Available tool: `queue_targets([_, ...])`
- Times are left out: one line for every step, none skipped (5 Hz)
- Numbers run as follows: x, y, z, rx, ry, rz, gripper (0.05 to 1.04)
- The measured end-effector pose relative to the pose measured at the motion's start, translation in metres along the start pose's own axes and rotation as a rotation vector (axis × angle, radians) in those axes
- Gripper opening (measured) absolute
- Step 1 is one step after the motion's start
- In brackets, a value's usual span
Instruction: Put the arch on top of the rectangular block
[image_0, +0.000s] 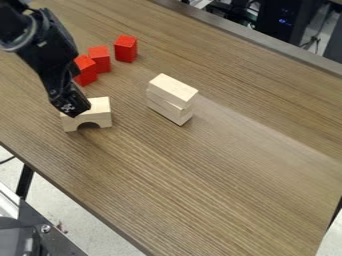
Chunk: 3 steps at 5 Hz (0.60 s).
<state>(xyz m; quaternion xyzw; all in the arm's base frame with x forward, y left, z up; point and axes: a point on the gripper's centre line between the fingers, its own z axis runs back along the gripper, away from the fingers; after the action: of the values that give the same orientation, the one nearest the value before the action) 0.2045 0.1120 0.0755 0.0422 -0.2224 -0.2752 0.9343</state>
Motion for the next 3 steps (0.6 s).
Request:
queue_targets([0.003, 0.006, -0.01, -0.003, 0.022, 0.0, 0.999])
queue_targets([0.002, 0.006, -0.018, -0.024, 0.046, 0.004, 0.999])
queue_targets([0.003, 0.005, -0.022, -0.024, 0.061, -0.011, 0.999])
